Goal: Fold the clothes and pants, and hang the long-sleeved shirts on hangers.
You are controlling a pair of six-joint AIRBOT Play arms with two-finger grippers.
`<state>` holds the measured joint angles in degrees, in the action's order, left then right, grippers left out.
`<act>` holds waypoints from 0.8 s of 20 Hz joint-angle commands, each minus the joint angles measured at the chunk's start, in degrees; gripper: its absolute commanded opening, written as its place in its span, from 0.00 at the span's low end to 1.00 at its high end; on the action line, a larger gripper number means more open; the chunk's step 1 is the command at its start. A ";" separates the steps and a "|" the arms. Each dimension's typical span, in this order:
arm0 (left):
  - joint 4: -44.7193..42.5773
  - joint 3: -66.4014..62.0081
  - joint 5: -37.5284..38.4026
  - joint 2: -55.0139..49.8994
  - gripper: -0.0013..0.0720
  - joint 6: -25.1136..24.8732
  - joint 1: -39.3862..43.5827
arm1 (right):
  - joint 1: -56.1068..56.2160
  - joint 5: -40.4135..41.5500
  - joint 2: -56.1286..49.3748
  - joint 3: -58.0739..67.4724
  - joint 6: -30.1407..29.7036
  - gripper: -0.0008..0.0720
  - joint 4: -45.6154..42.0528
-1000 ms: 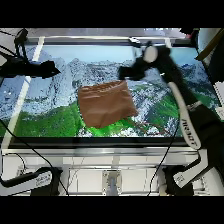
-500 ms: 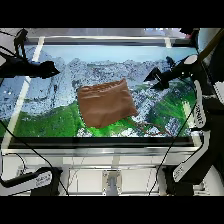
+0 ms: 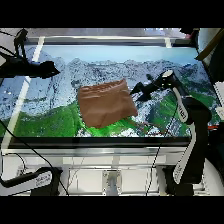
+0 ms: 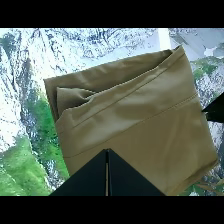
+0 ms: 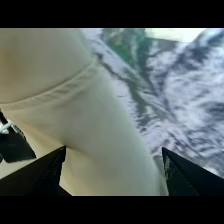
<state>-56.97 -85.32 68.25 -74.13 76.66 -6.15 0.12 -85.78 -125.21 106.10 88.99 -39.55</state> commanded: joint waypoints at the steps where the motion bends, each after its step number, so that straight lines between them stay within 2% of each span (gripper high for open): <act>1: -0.04 0.02 0.00 0.04 0.03 -0.04 -0.02 | 4.42 1.27 -1.49 0.00 -1.66 0.93 3.08; 2: -0.04 0.02 0.00 0.04 0.03 -0.04 -0.02 | 5.42 1.40 -1.49 0.00 -2.51 0.93 4.00; 3: -0.04 0.02 0.00 0.04 0.03 -0.04 -0.02 | 6.36 1.07 -1.49 0.00 -3.82 0.81 5.29; 4: -0.04 0.02 0.00 0.04 0.03 -0.04 -0.02 | 7.04 0.61 -1.49 0.13 -4.85 0.55 6.93; 5: -0.04 0.02 0.02 0.04 0.03 -0.07 -0.02 | 7.45 0.50 -1.31 0.13 -5.38 0.24 9.07; 6: -0.04 0.02 0.02 0.04 0.03 -0.07 -0.02 | 7.72 0.39 -1.03 0.17 -6.10 0.07 11.21; 8: -0.04 0.02 0.22 0.04 0.03 -0.04 -0.02 | 7.32 -0.46 -0.11 2.12 -6.64 0.07 13.25; 11: -0.02 0.02 0.42 0.04 0.03 -0.04 -0.02 | 4.02 -0.44 3.87 7.74 -5.57 0.07 10.54; 13: -0.02 0.02 0.42 0.04 0.03 -0.04 -0.02 | -0.72 -0.61 7.65 10.64 -2.89 0.07 6.80; 16: -0.02 0.02 0.44 0.04 0.03 -0.04 -0.02 | -11.26 -4.31 14.82 10.62 -2.43 0.07 3.45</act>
<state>-56.99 -85.32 68.62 -74.11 76.62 -6.15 -3.53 -87.35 -115.96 115.26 85.23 -32.84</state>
